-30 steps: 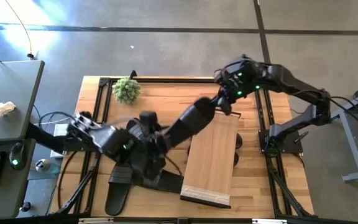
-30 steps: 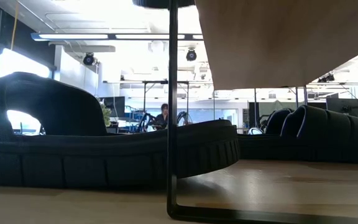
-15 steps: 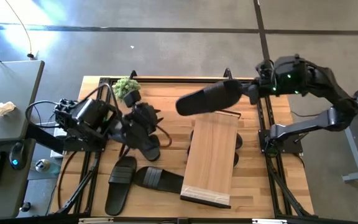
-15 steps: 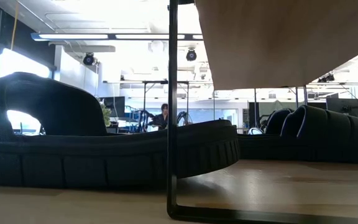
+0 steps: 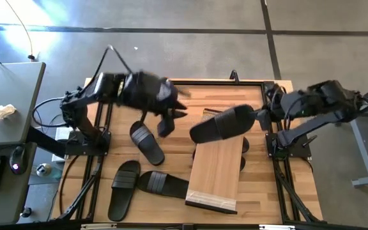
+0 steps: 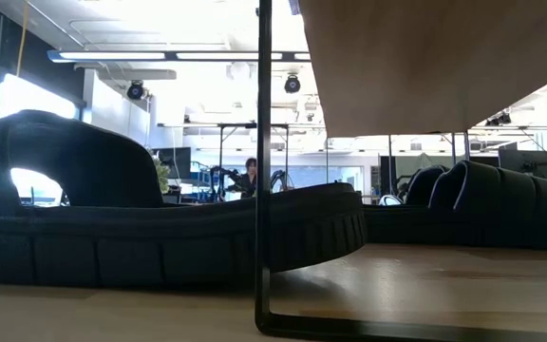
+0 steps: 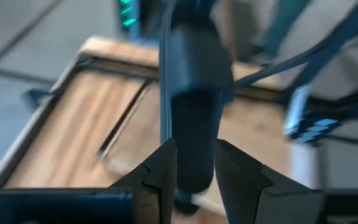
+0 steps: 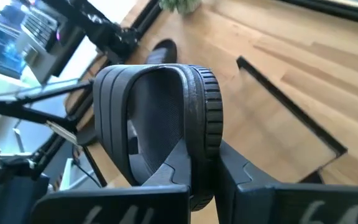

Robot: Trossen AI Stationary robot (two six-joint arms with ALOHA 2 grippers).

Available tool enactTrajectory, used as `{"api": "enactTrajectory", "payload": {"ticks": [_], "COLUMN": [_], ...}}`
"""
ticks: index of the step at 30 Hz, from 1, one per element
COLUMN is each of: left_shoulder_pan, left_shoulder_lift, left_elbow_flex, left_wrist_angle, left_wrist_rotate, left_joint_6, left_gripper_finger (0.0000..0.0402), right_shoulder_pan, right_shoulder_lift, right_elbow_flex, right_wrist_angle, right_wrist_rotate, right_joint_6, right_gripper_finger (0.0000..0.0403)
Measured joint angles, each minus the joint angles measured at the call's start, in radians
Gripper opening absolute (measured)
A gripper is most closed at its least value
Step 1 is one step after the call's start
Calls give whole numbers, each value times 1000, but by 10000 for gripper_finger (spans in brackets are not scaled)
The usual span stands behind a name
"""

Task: Pick and place slides into the shelf
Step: Put the black slide on the shelf

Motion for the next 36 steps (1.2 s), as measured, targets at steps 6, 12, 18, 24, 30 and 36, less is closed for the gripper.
{"api": "enactTrajectory", "payload": {"ticks": [6,12,18,24,30,36], "left_shoulder_pan": [156,250,252,252,252,268], "left_shoulder_lift": [15,57,105,146,147,132], "left_elbow_flex": [1,0,0,0,0,0], "left_wrist_angle": [85,66,60,69,69,31], "left_wrist_rotate": [266,408,574,901,975,975], "left_joint_6": [19,33,108,185,244,254], "left_gripper_finger": [83,75,66,55,44,35], "right_shoulder_pan": [185,371,526,655,698,685], "right_shoulder_lift": [53,134,207,277,370,443], "right_elbow_flex": [0,0,0,0,0,0], "right_wrist_angle": [-54,-68,-25,5,60,138], "right_wrist_rotate": [75,118,208,376,436,522], "right_joint_6": [177,376,610,892,1045,1071], "right_gripper_finger": [5,5,5,5,5,5]}}
